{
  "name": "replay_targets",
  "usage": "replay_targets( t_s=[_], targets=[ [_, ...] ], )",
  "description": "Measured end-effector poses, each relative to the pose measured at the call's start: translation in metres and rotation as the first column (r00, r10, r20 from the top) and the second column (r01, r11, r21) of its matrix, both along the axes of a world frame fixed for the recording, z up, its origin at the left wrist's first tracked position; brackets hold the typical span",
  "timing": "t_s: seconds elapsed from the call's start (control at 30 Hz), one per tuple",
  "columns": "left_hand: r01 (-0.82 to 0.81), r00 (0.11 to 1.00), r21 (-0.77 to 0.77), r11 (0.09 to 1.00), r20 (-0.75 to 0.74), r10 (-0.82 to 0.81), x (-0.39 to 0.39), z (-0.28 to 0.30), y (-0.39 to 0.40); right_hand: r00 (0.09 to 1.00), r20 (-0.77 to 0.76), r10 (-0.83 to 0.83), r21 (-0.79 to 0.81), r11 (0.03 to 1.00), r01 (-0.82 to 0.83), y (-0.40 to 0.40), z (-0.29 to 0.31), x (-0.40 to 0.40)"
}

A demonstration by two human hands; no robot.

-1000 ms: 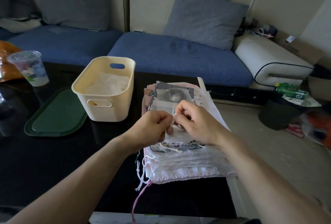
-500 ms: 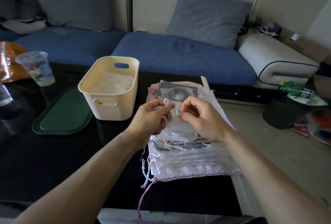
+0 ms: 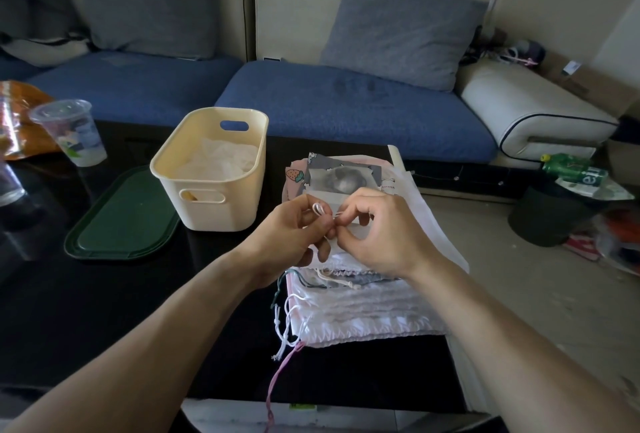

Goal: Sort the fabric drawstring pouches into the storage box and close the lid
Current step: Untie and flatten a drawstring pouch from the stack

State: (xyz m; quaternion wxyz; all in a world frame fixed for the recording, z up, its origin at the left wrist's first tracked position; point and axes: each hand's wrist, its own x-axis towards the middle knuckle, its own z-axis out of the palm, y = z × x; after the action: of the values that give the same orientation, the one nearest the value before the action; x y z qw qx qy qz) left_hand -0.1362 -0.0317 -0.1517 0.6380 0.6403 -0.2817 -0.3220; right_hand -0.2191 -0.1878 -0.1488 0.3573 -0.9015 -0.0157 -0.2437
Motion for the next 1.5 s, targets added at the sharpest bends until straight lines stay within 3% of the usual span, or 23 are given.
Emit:
replay_targets(
  t_s=[0.4, 0.53, 0.63, 0.8, 1.0, 1.13, 1.27, 1.37, 1.5],
  targets=[
    [-0.009, 0.999, 0.063, 0.998, -0.051, 0.013, -0.002, -0.001, -0.001, 0.993, -0.119, -0.001, -0.041, 0.999, -0.004, -0.003, 0.0, -0.005],
    [-0.18, 0.974, 0.044, 0.983, 0.146, 0.172, -0.007, 0.0, -0.005, 0.988, -0.141, -0.067, -0.021, 0.998, 0.065, 0.0, 0.001, -0.005],
    [-0.347, 0.884, 0.037, 0.937, 0.347, 0.314, -0.01, -0.003, -0.007, 0.978, -0.135, -0.158, 0.049, 0.985, 0.166, 0.01, 0.002, -0.004],
    [-0.557, 0.693, -0.052, 0.829, 0.521, 0.499, -0.019, -0.002, -0.011, 0.967, -0.09, -0.238, 0.112, 0.962, 0.248, 0.025, 0.003, 0.006],
    [-0.502, 0.759, 0.04, 0.864, 0.498, 0.418, -0.006, -0.006, -0.007, 0.956, -0.17, -0.238, 0.148, 0.953, 0.264, 0.026, -0.002, 0.009],
    [-0.483, 0.747, 0.01, 0.876, 0.526, 0.406, -0.007, -0.003, -0.006, 0.957, -0.193, -0.217, 0.208, 0.944, 0.256, 0.022, -0.002, 0.009],
    [-0.389, 0.834, 0.034, 0.92, 0.437, 0.337, -0.005, 0.001, -0.007, 0.96, -0.23, -0.16, 0.236, 0.948, 0.214, 0.017, -0.002, 0.008],
    [-0.333, 0.93, 0.079, 0.939, 0.19, 0.314, -0.005, 0.0, -0.006, 0.945, -0.307, -0.112, 0.222, 0.957, 0.186, 0.011, -0.006, 0.008],
    [-0.325, 0.935, 0.168, 0.931, -0.09, 0.343, -0.003, -0.004, -0.007, 0.957, -0.211, -0.201, 0.15, 0.96, 0.235, 0.012, -0.008, 0.005]
  ],
)
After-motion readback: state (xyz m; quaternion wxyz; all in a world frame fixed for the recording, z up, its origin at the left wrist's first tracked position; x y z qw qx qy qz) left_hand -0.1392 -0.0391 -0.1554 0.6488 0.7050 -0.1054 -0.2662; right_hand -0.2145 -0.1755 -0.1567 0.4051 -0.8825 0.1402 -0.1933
